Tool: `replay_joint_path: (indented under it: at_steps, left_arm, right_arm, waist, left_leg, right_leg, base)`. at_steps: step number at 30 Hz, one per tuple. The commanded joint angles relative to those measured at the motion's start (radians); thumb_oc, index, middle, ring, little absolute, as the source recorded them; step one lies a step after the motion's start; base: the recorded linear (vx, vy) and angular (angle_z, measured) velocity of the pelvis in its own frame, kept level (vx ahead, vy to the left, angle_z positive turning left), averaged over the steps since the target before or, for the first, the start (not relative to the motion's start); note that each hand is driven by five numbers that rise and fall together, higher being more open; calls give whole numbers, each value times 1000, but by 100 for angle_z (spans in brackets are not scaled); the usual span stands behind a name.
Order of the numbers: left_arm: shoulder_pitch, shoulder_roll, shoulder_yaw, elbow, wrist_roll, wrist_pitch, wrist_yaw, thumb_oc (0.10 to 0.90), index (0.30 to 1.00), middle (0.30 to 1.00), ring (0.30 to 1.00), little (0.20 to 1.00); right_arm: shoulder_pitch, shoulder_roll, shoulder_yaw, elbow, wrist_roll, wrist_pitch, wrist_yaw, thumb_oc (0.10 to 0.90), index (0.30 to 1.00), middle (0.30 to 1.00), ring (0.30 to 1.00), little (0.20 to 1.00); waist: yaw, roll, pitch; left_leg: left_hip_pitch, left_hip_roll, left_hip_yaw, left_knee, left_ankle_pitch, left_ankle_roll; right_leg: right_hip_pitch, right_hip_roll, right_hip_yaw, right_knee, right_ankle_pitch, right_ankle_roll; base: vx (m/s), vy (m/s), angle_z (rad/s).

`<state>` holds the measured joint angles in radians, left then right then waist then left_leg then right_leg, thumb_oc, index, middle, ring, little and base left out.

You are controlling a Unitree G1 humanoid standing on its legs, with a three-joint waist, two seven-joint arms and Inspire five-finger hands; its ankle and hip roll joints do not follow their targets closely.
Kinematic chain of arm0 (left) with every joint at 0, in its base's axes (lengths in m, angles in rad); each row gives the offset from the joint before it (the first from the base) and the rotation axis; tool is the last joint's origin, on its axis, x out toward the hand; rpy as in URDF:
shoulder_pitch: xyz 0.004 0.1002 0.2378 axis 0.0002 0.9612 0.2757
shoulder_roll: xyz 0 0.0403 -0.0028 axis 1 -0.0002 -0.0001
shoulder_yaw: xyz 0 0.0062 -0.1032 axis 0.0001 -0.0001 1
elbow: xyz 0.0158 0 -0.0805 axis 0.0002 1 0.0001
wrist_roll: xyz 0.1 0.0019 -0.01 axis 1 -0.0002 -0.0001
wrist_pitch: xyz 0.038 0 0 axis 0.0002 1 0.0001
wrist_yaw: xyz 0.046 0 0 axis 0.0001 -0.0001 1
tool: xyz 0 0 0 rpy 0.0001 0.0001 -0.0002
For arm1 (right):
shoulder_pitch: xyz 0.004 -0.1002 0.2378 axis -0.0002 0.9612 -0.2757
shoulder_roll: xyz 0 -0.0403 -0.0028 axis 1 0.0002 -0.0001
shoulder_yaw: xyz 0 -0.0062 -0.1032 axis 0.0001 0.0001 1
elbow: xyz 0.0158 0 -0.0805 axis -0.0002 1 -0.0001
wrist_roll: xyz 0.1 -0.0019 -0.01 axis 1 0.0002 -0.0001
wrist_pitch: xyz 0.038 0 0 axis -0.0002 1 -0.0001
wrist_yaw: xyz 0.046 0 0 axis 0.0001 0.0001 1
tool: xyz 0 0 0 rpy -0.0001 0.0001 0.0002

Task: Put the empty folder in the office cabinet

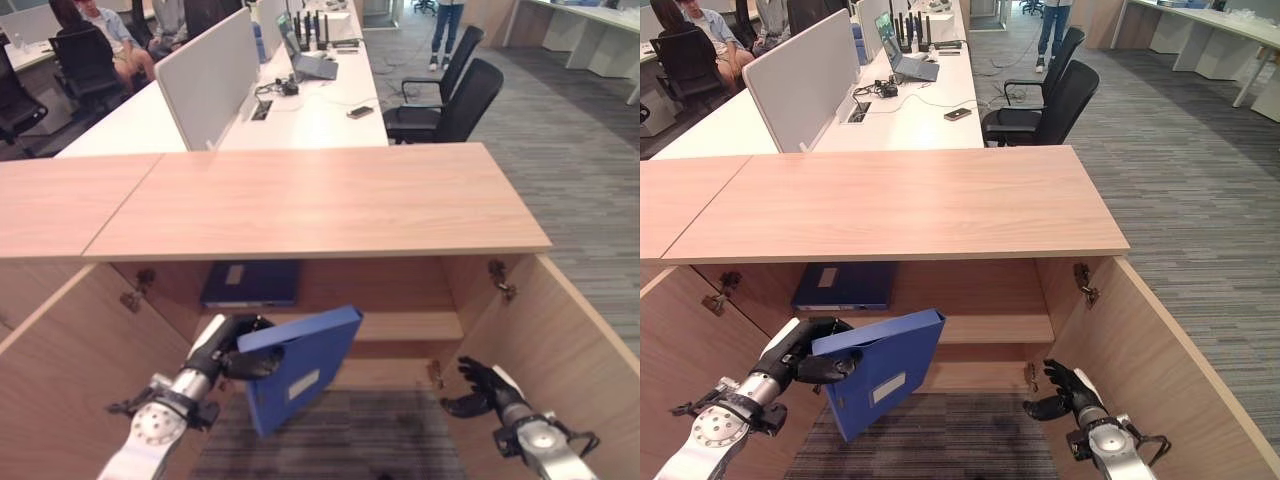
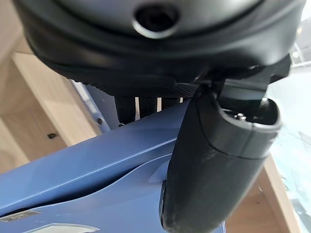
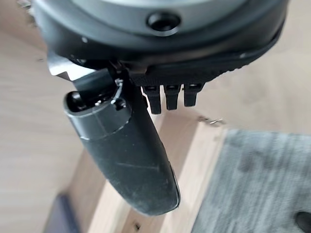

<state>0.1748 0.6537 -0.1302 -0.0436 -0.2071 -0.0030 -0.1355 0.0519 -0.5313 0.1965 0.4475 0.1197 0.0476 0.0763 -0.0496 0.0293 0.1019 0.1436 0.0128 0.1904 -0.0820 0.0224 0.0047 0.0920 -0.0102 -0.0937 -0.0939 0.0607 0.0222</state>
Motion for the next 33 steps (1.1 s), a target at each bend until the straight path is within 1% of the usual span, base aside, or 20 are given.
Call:
replay_joint_path:
  at_steps: [1, 3, 7, 8, 9, 15, 18, 22, 25, 28, 31, 32, 33]
  left_arm:
    - [-206, 61, -46, -45, -152, -147, -45, 400, 300, 300, 300, 300]
    - [-244, 76, -84, -37, -185, -145, -62, 400, 300, 300, 300, 300]
    - [-310, 76, -151, -26, -269, -147, -78, 400, 300, 300, 300, 300]
    - [-311, 76, -151, -25, -270, -147, -78, 400, 300, 300, 300, 300]
    - [-333, 70, -176, -26, -314, -144, -88, 400, 300, 300, 300, 300]
    - [-385, 46, -226, -20, -366, -147, -98, 400, 300, 300, 300, 300]
    - [-399, 47, -237, -25, -377, -149, -104, 400, 300, 300, 300, 300]
    - [-422, 62, -249, -42, -406, -152, -125, 400, 300, 300, 300, 300]
    - [-438, 59, -261, -40, -415, -154, -132, 400, 300, 300, 300, 300]
    - [-475, 44, -286, -37, -438, -153, -144, 400, 300, 300, 300, 300]
    - [-522, 15, -325, -43, -523, -143, -186, 400, 300, 300, 300, 300]
    - [-528, 6, -330, -46, -550, -139, -200, 400, 300, 300, 300, 300]
    - [-529, 6, -330, -45, -550, -139, -201, 400, 300, 300, 300, 300]
  right_arm:
    - [-158, -60, 55, -78, 20, -104, 26, 800, 900, 900, 900, 900]
    - [-190, -68, 75, -91, 36, -110, 36, 800, 900, 900, 900, 900]
    - [-257, -66, 121, -77, 54, -121, 33, 800, 900, 900, 900, 900]
    - [-258, -66, 121, -76, 54, -121, 33, 800, 900, 900, 900, 900]
    - [-284, -58, 135, -66, 73, -122, 29, 800, 900, 900, 900, 900]
    - [-334, -27, 161, -56, 120, -133, 29, 800, 900, 900, 900, 900]
    - [-345, -25, 162, -54, 123, -135, 26, 800, 900, 900, 900, 900]
    - [-370, -34, 158, -55, 169, -143, 31, 800, 900, 900, 900, 900]
    - [-378, -33, 164, -56, 195, -146, 44, 800, 900, 900, 900, 900]
    - [-395, -30, 189, -53, 240, -143, 79, 800, 900, 900, 900, 900]
    - [-413, -16, 233, -51, 302, -135, 136, 800, 900, 900, 900, 900]
    - [-414, -8, 239, -48, 313, -135, 144, 579, 568, 568, 568, 568]
    - [-414, -8, 239, -47, 314, -135, 144, 532, 498, 498, 498, 498]
  waist:
    - [-14, -33, -49]
    - [-16, -31, -53]
    - [-15, -30, -58]
    - [-14, -30, -58]
    - [-14, -29, -60]
    - [-13, -30, -63]
    - [-11, -30, -64]
    - [-9, -31, -65]
    - [-9, -32, -65]
    - [-9, -35, -66]
    - [-10, -37, -67]
    - [-11, -37, -68]
    - [-11, -37, -68]
  left_leg:
    - [-3, 16, -15, -5, -63, -51]
    - [-1, 17, -13, -5, -63, -51]
    - [0, 17, -13, -5, -61, -51]
    - [0, 17, -13, -5, -61, -51]
    - [0, 17, -13, -5, -61, -51]
    - [2, 17, -13, -5, -60, -52]
    - [2, 17, -14, -5, -60, -53]
    - [3, 17, -15, -5, -59, -53]
    - [3, 17, -16, -5, -59, -53]
    - [3, 17, -17, -5, -58, -54]
    - [2, 18, -18, -5, -56, -56]
    - [2, 18, -18, -5, -57, -55]
    - [2, 18, -18, -5, -57, -55]
  right_leg:
    - [28, -53, -58, 7, -56, 79]
    - [29, -54, -57, 7, -56, 79]
    - [29, -53, -57, 7, -56, 78]
    - [29, -53, -57, 7, -56, 78]
    - [30, -54, -56, 7, -57, 77]
    - [32, -54, -60, 7, -58, 77]
    - [32, -54, -61, 7, -58, 77]
    - [34, -54, -64, 7, -59, 78]
    - [35, -55, -64, 7, -58, 78]
    - [34, -55, -63, 7, -58, 78]
    - [33, -54, -63, 7, -58, 78]
    - [33, -54, -63, 7, -58, 78]
    - [33, -54, -63, 7, -58, 78]
  base:
    - [0, 0, 0]
    - [0, 0, 0]
    - [0, 0, 0]
    - [0, 0, 0]
    - [0, 0, 0]
    - [0, 0, 0]
    - [0, 0, 0]
    - [0, 0, 0]
    - [0, 0, 0]
    - [0, 0, 0]
    - [0, 0, 0]
    - [0, 0, 0]
    - [0, 0, 0]
